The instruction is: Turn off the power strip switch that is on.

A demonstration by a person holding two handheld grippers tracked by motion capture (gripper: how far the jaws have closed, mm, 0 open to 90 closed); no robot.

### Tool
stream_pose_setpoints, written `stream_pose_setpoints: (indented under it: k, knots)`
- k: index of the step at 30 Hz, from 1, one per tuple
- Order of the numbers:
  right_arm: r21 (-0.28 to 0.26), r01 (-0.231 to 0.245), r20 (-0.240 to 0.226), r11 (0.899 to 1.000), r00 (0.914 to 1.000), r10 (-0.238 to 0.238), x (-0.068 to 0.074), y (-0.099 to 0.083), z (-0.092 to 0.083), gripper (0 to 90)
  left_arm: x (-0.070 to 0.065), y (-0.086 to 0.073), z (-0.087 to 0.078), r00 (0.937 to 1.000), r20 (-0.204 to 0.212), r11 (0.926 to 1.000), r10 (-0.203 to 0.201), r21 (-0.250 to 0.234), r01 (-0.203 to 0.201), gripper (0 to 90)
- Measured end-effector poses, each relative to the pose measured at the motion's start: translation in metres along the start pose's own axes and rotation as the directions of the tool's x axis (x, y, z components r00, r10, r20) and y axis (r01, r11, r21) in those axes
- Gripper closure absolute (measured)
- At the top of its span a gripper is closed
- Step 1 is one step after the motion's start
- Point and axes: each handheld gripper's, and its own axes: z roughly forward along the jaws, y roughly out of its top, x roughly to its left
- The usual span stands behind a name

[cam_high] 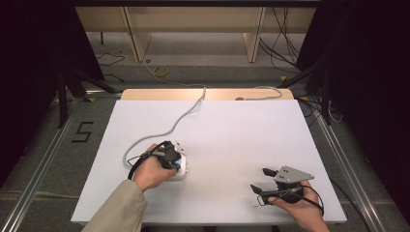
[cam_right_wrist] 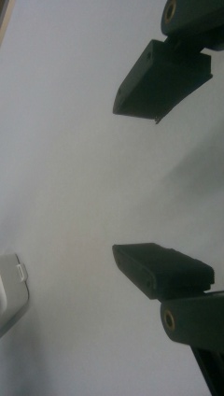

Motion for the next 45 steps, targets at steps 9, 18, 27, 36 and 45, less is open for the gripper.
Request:
stream_pose_setpoints:
  k: [9,18,27,36,45]
  knots:
    - [-0.001,0.004,0.001,1.000,1.0000,-0.004,0.0000,0.0001,0.0000,27.9,-0.0001,-0.0010,0.0001,1.0000,-0.006,1.0000,-0.003,-0.004,0.003,89.5]
    - [0.000,0.002,0.001,1.000,1.0000,-0.002,0.0000,0.0000,-0.0003,27.9,0.0014,-0.0035,-0.0001,0.9993,-0.038,1.0000,0.000,0.009,0.001,89.6]
    - [0.000,0.001,0.001,1.000,1.0000,-0.001,-0.0002,0.0000,0.0001,27.9,0.0019,-0.0032,-0.0008,0.9999,-0.012,1.0000,-0.008,0.001,0.008,89.6]
    - [0.000,0.004,0.002,1.000,1.0000,-0.004,0.0000,0.0001,-0.0003,28.0,0.0001,-0.0032,-0.0005,0.9997,-0.022,0.9999,-0.013,0.004,0.013,89.7]
    - [0.002,0.003,0.003,1.000,1.0000,-0.003,-0.0001,0.0000,-0.0005,28.0,-0.0002,-0.0051,-0.0004,0.9990,-0.043,0.9999,-0.007,0.009,0.007,89.7]
